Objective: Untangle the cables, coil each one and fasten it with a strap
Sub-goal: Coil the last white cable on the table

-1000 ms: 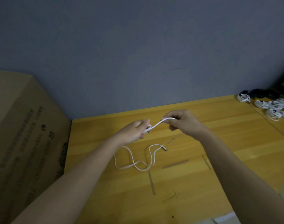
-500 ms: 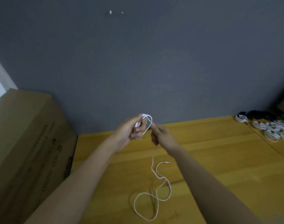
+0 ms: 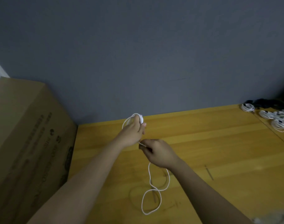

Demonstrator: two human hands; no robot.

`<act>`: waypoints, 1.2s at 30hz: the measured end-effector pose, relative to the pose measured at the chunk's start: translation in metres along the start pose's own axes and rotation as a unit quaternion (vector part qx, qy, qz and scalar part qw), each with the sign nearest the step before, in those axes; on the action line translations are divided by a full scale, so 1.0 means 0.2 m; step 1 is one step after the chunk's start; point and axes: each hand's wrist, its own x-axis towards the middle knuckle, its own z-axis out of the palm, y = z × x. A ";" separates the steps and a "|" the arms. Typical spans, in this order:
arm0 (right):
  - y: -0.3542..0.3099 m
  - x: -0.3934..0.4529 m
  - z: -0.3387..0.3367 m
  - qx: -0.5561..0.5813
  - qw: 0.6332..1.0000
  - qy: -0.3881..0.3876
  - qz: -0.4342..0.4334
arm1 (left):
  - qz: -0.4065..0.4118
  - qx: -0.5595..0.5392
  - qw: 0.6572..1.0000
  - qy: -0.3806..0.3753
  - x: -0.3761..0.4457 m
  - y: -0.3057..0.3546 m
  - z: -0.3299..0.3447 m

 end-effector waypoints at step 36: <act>0.05 -0.08 0.30 0.064 0.993 -0.062 0.078 | -0.102 -0.259 0.958 0.068 -0.12 -0.09 0.16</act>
